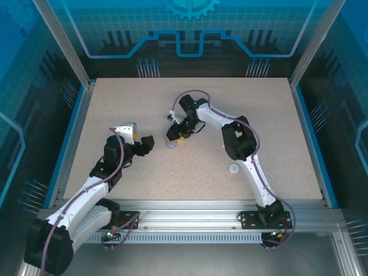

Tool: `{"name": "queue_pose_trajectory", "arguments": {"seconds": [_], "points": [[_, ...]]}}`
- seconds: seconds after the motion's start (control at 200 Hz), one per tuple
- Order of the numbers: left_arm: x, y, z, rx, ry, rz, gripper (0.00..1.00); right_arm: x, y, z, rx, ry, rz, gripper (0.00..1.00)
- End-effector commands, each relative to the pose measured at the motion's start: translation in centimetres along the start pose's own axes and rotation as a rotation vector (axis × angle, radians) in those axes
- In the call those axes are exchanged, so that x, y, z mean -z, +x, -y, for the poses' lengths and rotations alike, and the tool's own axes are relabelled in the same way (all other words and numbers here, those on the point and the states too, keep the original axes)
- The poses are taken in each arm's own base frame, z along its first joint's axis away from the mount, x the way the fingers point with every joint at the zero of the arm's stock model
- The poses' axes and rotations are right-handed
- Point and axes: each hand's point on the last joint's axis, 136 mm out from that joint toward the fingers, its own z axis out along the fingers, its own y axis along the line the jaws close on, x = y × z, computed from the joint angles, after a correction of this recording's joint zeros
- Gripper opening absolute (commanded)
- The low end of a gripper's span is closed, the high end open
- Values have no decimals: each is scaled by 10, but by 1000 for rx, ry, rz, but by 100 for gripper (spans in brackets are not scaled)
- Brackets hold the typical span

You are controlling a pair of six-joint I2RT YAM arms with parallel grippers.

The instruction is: Insert wireless bluetooth earbuds into charging case

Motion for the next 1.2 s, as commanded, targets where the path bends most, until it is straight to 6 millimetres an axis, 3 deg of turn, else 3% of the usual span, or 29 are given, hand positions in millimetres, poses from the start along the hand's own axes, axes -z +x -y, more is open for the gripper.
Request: {"name": "queue_pose_trajectory", "arguments": {"seconds": [0.0, 0.305, 0.32, 0.485, 0.655, 0.885, 1.045, 1.191], "points": [[1, -15, 6, -32, 23, 27, 77, 24, -11, 17, -18, 107, 49, 56], [-1, -13, 12, -47, 53, 1, 76, 67, -18, 3, 0, 209, 139, 59], [-1, -13, 13, -47, 55, 0, 76, 76, -20, -4, 10, 213, 160, 58], [-5, -8, 26, -56, 105, -31, 75, 112, 2, -14, -42, 274, 234, 61], [-13, 6, 52, -115, 171, -101, 75, 148, 56, -4, -190, 373, 297, 62], [-30, 30, 97, -209, 269, -220, 75, 189, 161, 18, -449, 495, 338, 62], [-40, 39, 109, -203, 286, -256, 74, 202, 229, 29, -661, 516, 305, 63], [-44, 41, 111, -208, 281, -268, 75, 206, 264, 34, -652, 631, 206, 64]]}}
